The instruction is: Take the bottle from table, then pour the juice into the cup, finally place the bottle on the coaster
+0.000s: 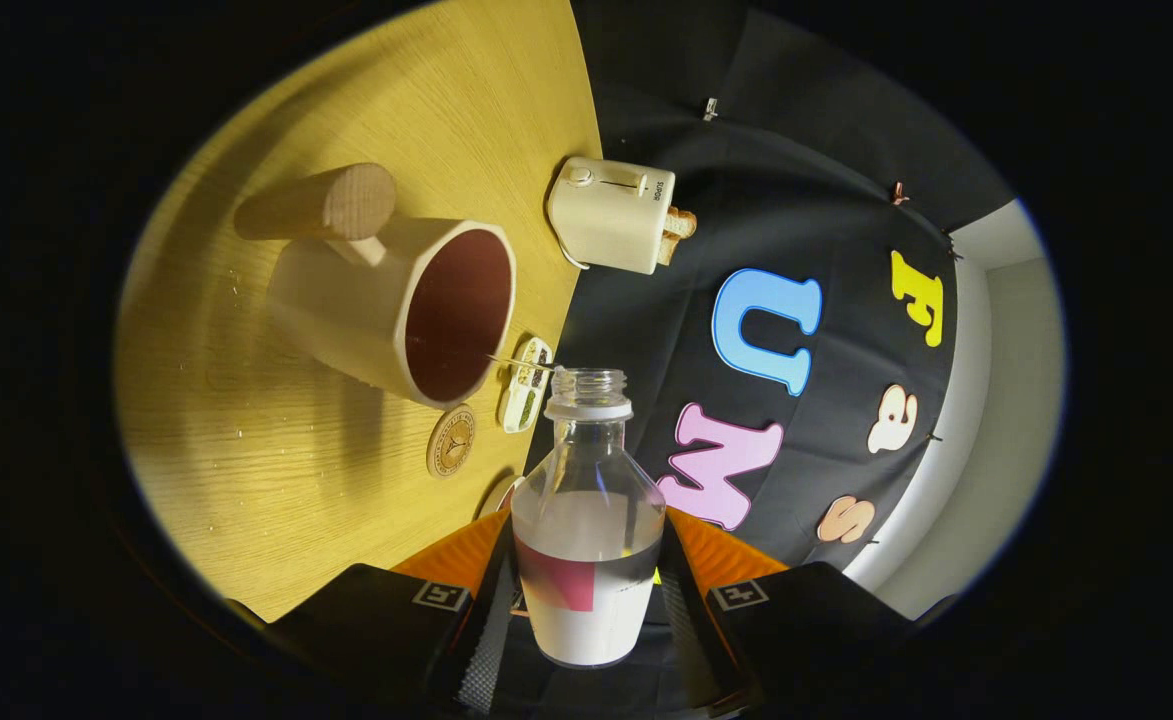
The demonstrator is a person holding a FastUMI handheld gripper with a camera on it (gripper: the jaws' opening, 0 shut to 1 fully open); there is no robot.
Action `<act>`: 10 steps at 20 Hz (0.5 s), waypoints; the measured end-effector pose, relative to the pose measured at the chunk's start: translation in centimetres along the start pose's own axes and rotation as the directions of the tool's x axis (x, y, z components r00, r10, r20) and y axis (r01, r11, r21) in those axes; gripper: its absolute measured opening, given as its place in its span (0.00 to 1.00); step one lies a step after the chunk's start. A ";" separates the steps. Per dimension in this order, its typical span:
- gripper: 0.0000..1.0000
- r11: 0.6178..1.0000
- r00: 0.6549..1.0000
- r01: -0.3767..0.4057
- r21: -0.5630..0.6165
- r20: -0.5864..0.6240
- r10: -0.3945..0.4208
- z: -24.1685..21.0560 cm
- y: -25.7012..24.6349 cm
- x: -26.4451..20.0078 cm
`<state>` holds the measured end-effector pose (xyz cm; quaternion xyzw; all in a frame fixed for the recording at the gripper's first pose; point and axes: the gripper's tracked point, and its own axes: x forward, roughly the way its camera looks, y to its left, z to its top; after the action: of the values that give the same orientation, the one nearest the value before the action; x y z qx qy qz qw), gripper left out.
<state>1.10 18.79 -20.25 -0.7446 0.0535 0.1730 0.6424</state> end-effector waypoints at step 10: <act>0.72 0.999 1.000 -0.008 -0.043 0.021 0.009 0.3 0.8 0.0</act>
<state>0.82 18.99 -21.00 -0.7562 0.0461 0.1845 0.6261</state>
